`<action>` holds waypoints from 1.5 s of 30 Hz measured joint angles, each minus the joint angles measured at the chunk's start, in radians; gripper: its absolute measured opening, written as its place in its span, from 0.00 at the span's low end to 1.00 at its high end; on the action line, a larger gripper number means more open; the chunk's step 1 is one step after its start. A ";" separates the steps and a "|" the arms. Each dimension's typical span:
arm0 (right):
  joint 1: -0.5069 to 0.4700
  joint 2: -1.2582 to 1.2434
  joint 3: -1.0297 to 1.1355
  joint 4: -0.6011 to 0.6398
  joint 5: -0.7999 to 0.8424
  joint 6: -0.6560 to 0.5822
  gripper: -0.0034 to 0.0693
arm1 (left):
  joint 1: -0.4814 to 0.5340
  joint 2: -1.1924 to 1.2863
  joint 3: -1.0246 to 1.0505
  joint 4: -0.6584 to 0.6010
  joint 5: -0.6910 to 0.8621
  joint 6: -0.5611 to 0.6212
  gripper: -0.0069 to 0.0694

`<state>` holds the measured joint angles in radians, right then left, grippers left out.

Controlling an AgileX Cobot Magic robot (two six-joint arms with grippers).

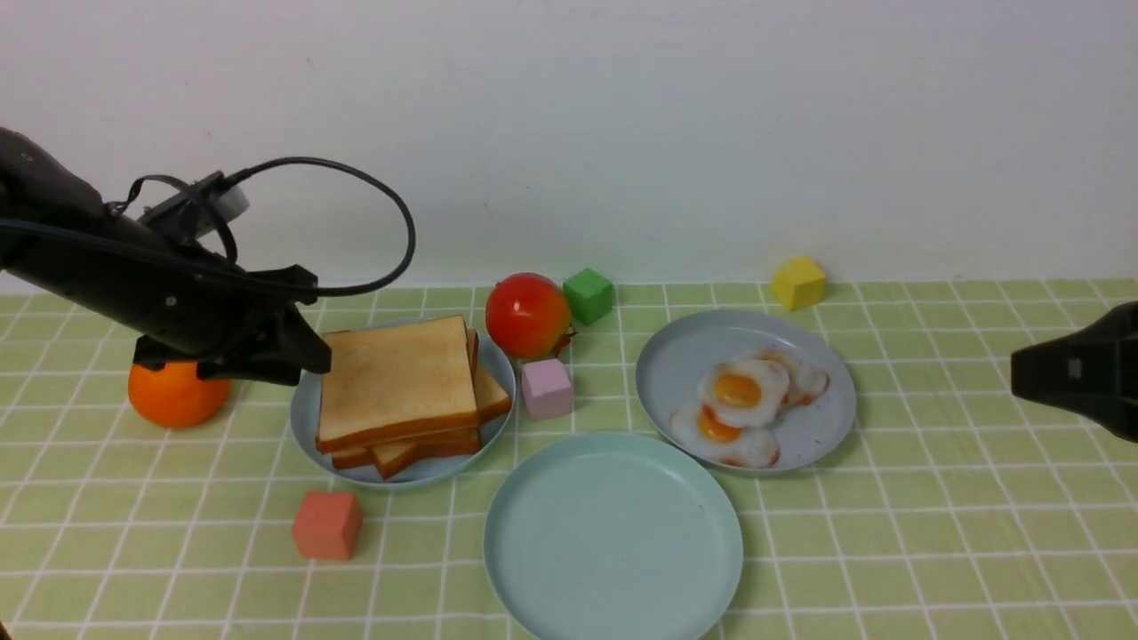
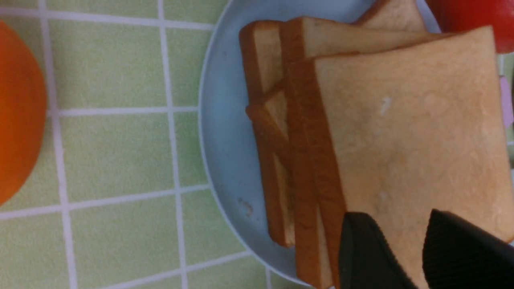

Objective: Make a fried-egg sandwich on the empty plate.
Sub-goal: Use the left arm to grab a slice of bread, then use the left arm to put a slice of bread into the empty plate in the middle

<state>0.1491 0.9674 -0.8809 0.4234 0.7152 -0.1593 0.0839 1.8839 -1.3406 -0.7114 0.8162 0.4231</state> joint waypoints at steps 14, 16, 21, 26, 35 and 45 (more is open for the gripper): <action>0.000 0.000 0.000 0.004 0.003 0.000 0.38 | 0.000 0.084 -0.003 -0.065 -0.024 0.036 0.40; 0.000 0.000 0.000 0.004 0.009 0.000 0.38 | 0.000 0.085 -0.003 -0.079 -0.020 0.057 0.40; 0.000 0.000 0.000 0.004 0.011 0.000 0.38 | 0.000 0.090 -0.004 -0.094 -0.005 0.079 0.28; 0.000 0.000 0.000 0.004 0.011 0.000 0.38 | 0.000 0.091 -0.005 -0.103 0.009 0.079 0.10; 0.000 0.000 0.000 0.004 0.015 0.000 0.38 | 0.000 0.026 -0.004 -0.114 0.085 0.079 0.10; 0.000 0.000 0.000 0.004 0.016 0.000 0.38 | -0.254 -0.080 0.166 -0.348 0.067 0.158 0.10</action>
<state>0.1491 0.9674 -0.8809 0.4277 0.7309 -0.1593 -0.1700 1.8038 -1.1746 -1.0597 0.8829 0.5811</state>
